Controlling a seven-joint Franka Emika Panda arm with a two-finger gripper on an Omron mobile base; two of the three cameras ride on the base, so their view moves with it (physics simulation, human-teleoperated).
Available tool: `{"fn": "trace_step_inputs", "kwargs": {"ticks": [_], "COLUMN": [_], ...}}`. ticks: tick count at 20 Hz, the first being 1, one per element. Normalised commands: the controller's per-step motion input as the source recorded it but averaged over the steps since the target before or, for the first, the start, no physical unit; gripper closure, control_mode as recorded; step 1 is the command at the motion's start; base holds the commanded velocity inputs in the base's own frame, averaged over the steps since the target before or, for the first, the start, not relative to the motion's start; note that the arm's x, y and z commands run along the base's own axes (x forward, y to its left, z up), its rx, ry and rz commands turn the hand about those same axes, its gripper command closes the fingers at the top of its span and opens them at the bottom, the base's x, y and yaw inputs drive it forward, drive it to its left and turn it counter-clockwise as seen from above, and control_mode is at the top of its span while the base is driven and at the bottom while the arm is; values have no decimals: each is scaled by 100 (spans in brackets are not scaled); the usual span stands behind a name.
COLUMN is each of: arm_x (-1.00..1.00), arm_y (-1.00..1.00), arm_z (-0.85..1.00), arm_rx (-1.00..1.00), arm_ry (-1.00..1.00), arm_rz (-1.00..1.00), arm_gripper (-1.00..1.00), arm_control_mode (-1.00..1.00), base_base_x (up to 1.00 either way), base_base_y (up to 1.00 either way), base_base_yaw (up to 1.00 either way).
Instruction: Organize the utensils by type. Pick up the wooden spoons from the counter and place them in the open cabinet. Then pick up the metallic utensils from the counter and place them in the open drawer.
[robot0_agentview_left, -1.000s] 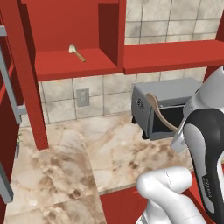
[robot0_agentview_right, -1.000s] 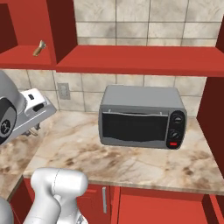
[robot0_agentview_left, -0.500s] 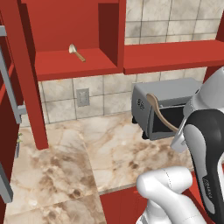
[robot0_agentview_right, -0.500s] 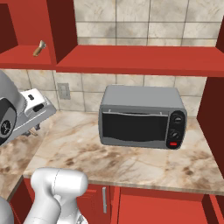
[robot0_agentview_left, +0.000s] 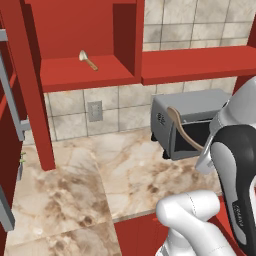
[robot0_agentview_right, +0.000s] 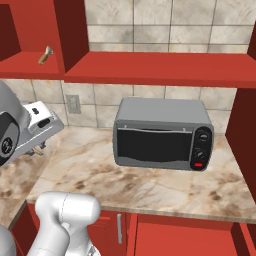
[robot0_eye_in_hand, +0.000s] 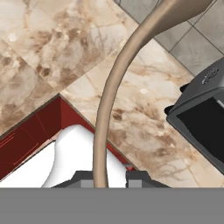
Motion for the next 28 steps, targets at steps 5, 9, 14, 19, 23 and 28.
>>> {"fn": "trace_step_inputs", "kwargs": {"ticks": [5,9,14,19,23,28], "arm_x": [0,0,1,30,56,43], "arm_y": [24,34,43,26,7,12], "arm_z": [0,6,16,18,27,29], "arm_rx": [0,0,-3,-3,0,-1], "arm_ry": [-5,-4,-6,-9,-14,-21], "arm_rz": [19,10,-3,0,0,0], "arm_gripper": [100,100,100,100,100,100], "arm_control_mode": [-100,-100,-100,-100,-100,-100], "base_base_x": [0,0,0,0,0,0], "base_base_y": [0,0,0,0,0,0], "base_base_yaw": [0,0,0,0,0,0]}}
